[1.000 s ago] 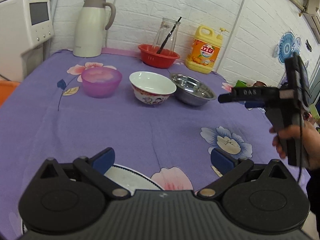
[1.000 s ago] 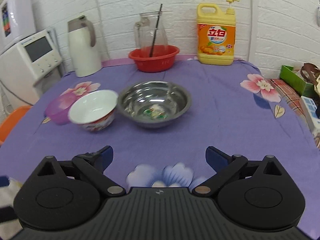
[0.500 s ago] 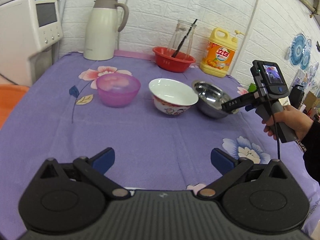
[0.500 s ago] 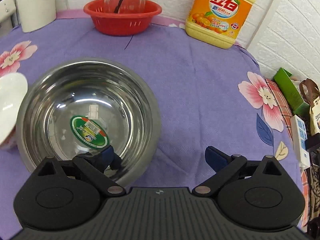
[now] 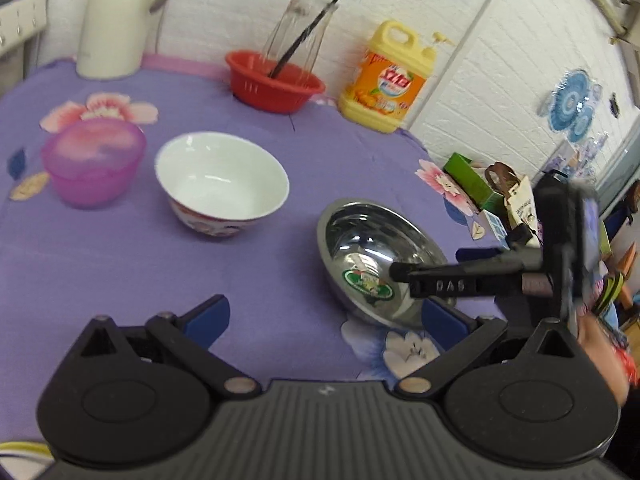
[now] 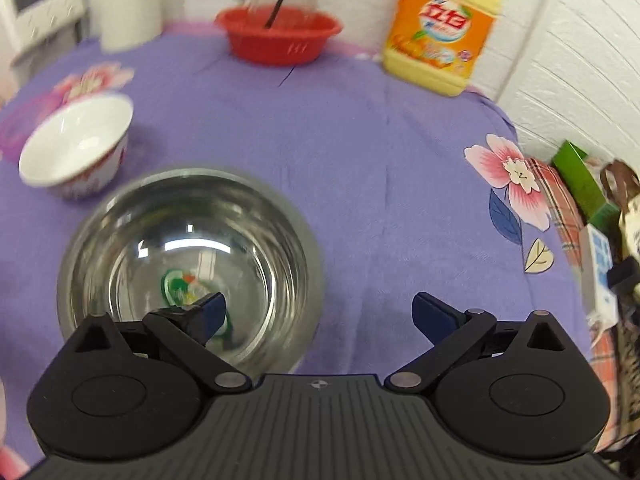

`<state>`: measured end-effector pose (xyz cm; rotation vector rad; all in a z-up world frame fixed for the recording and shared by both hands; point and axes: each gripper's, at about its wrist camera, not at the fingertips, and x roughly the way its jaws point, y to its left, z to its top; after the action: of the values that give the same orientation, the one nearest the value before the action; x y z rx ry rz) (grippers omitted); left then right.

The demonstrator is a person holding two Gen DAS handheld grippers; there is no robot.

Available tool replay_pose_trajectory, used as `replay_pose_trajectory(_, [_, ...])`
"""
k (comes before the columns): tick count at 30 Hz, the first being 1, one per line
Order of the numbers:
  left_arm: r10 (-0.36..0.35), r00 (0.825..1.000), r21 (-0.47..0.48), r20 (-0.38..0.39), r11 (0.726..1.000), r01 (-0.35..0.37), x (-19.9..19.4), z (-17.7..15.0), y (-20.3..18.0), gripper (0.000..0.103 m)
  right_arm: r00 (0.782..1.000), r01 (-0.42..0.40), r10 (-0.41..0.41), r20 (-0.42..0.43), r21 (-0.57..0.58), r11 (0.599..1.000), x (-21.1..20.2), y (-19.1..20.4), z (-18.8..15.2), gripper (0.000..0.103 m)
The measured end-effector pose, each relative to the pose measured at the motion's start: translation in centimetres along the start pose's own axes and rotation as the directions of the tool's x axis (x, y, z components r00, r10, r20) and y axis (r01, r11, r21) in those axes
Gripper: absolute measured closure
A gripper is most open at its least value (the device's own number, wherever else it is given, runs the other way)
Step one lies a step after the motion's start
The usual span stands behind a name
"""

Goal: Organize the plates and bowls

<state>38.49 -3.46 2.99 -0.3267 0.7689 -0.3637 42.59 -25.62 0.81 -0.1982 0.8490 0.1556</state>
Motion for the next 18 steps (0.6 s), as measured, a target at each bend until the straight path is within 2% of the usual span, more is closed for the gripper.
replay_pose_trajectory(4, [0.053, 0.998, -0.025, -0.020, 0.998, -0.053, 4.0, 0.8, -0.9, 0.002, 0.995, 0.033, -0.036, 0.094, 0.028, 0.999, 1.0, 1.1, -1.4, 0.000])
replay_pose_trajectory(7, [0.105, 0.994, 0.006, -0.022, 0.995, -0.105, 6.1, 1.0, -1.5, 0.002, 0.989, 0.043, -0.048, 0.143, 0.035, 0.998, 1.2, 1.2, -2.0, 0.000])
replay_pose_trajectory(12, [0.147, 0.989, 0.012, -0.012, 0.989, -0.147, 7.9, 1.1, -1.9, 0.002, 0.983, -0.063, 0.034, 0.182, 0.154, 0.986, 1.7, -1.1, -3.0, 0.000])
replay_pose_trajectory(18, [0.153, 0.988, 0.017, 0.008, 0.988, -0.154, 8.7, 0.9, -2.2, 0.003, 0.988, -0.052, 0.028, 0.155, 0.156, 0.986, 1.4, -0.7, -2.8, 0.000])
